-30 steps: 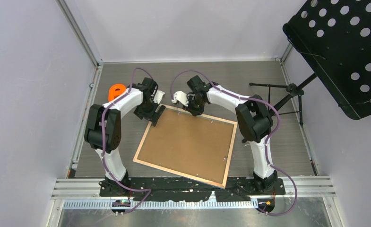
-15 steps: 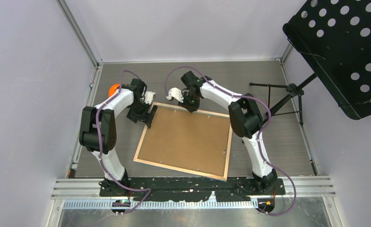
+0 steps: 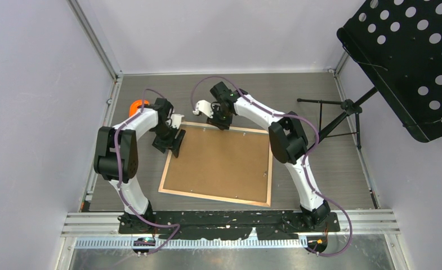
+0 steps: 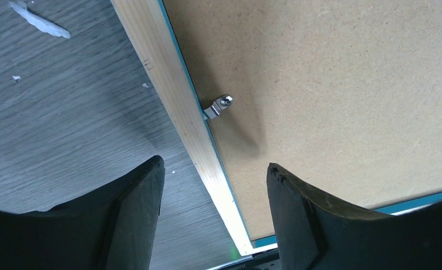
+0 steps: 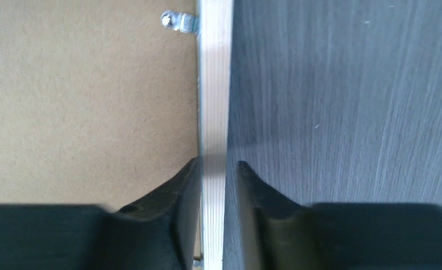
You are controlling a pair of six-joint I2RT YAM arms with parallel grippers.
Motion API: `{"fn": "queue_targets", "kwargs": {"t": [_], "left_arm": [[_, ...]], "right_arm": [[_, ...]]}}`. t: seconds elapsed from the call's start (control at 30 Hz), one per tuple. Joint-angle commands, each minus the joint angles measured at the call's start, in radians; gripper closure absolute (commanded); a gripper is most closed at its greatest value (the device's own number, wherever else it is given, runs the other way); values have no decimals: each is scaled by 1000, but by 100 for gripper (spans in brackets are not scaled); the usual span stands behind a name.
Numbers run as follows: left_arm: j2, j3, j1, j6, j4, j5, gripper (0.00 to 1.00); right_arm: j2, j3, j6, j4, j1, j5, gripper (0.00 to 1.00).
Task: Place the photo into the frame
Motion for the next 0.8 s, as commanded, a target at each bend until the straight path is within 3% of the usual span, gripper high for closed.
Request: {"fn": "queue_targets", "kwargs": {"t": [0.0, 0.1, 0.33, 0.47, 0.77], "left_arm": [[-46, -3, 17, 13, -3, 32, 34], [-51, -2, 24, 12, -2, 41, 35], [-79, -7, 35, 8, 7, 50, 35], [-100, -8, 36, 8, 10, 52, 33], [-154, -16, 38, 9, 27, 60, 28]], "right_arm": [[-70, 19, 81, 111, 8, 25, 52], [-106, -20, 110, 151, 8, 65, 42], [-233, -123, 230, 183, -10, 148, 33], [-365, -291, 308, 237, -27, 174, 27], [-650, -633, 473, 276, -100, 244, 23]]}}
